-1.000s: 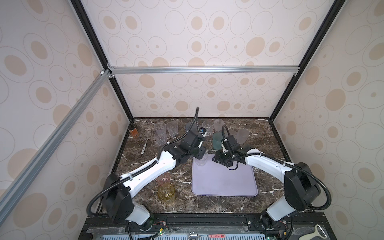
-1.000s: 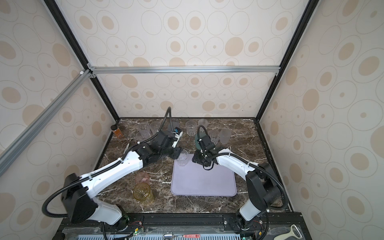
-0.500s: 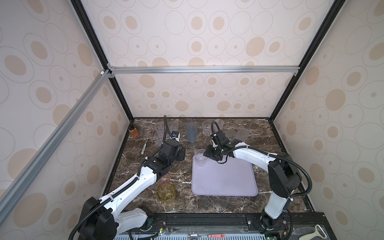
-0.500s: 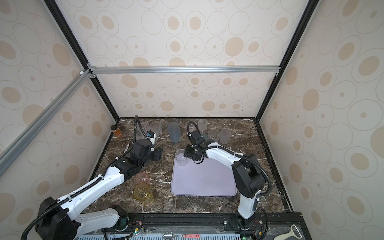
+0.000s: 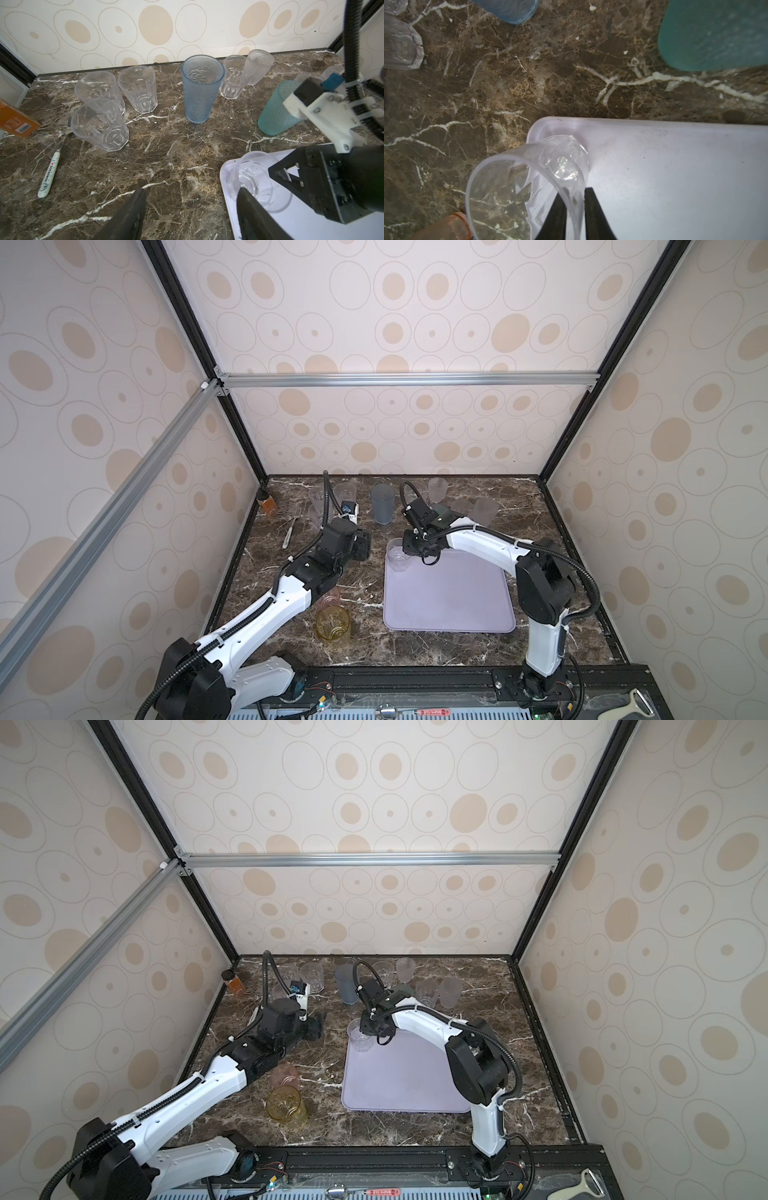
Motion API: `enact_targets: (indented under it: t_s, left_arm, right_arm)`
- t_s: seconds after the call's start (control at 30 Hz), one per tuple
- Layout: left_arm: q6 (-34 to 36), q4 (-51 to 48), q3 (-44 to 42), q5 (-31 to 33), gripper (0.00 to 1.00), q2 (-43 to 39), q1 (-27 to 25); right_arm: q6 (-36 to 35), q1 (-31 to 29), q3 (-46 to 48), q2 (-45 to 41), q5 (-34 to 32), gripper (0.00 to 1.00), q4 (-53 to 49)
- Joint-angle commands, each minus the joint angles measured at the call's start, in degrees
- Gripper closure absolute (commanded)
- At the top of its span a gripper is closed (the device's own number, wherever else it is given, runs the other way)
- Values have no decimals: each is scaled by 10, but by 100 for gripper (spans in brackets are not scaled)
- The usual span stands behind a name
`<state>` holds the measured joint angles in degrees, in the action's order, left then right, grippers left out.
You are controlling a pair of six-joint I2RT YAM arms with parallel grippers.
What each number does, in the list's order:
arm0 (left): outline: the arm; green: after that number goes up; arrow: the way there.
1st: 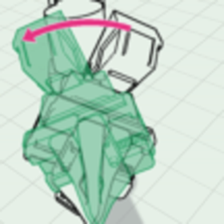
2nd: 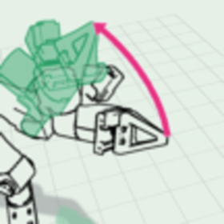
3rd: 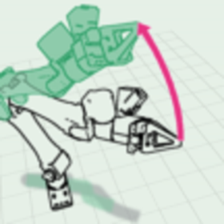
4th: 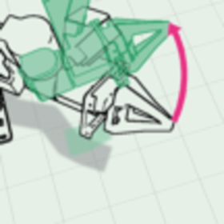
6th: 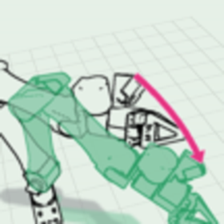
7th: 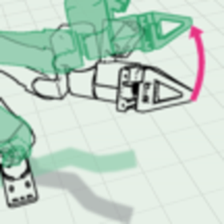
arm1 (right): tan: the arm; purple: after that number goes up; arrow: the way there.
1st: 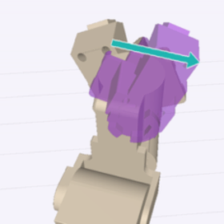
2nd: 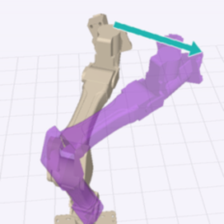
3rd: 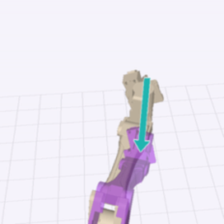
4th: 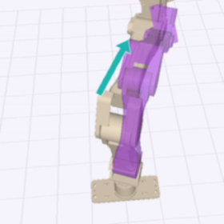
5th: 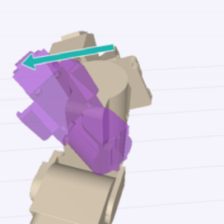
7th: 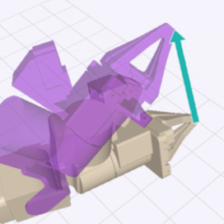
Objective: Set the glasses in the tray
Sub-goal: 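Grip the placed glass with the right gripper while the left arm withdraws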
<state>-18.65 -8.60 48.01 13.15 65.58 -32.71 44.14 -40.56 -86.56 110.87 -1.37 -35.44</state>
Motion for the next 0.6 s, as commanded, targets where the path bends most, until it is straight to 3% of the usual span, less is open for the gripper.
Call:
enact_targets:
  t_s: [0.0,0.57]
  left_arm:
    - [-10,9,2,-3,31,-5,2]
    - [-13,17,-5,2,31,8,3]
  right_arm:
    - [-6,-5,-14,11,-36,83,-27]
    - [-1,-9,-21,35,-56,86,8]
